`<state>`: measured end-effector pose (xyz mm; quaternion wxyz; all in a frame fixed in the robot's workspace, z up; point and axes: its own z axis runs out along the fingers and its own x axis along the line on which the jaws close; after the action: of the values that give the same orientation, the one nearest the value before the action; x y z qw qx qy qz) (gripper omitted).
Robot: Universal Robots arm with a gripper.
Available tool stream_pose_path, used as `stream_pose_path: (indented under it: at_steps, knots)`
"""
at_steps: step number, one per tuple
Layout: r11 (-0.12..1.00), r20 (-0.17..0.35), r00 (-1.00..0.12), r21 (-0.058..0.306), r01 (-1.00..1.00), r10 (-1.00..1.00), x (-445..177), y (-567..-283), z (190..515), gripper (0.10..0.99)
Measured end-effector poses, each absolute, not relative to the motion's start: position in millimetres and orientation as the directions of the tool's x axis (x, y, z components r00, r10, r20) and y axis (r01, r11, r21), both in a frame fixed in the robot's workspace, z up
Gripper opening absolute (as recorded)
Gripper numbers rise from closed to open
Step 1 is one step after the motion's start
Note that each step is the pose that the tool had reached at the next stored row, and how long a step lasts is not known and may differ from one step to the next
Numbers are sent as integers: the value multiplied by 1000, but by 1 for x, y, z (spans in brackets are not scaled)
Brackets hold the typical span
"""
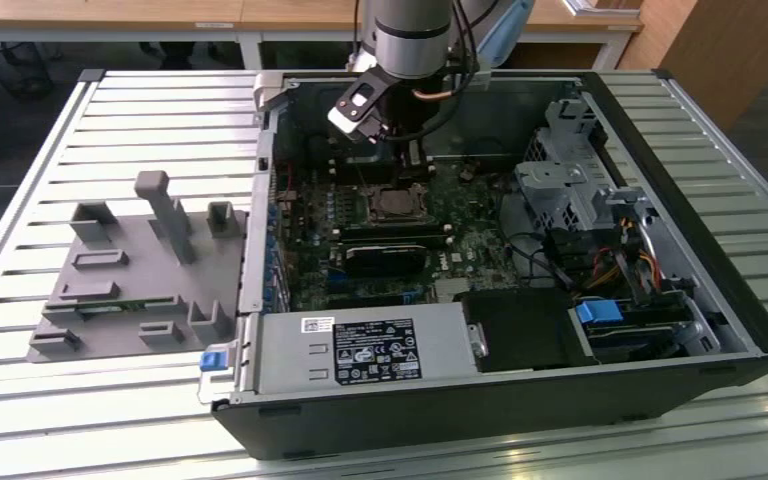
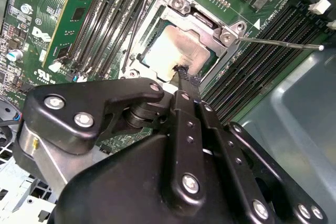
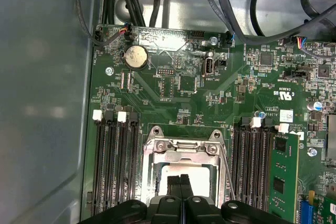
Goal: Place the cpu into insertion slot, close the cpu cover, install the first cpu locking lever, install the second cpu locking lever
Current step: 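Install the first cpu locking lever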
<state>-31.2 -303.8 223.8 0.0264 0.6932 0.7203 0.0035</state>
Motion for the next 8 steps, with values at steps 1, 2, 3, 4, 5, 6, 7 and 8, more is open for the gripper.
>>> stream_pose_path:
  at_steps: [1,2,3,4,5,6,7,8]
  knots:
    - [39,-33,-38,41,998,999,-31,-304,224,106]
    - [39,-34,-38,41,998,999,-31,-304,224,106]
    - [39,-33,-38,41,998,999,-31,-304,224,106]
    - [39,-33,-38,42,998,999,-31,-304,224,106]
    - [39,-33,-38,42,998,999,-31,-304,224,106]
    - [39,-33,-38,41,998,999,-31,-304,224,106]
    - [39,-33,-38,41,998,999,-31,-304,225,106]
    - [39,-33,-38,42,998,999,-31,-304,225,106]
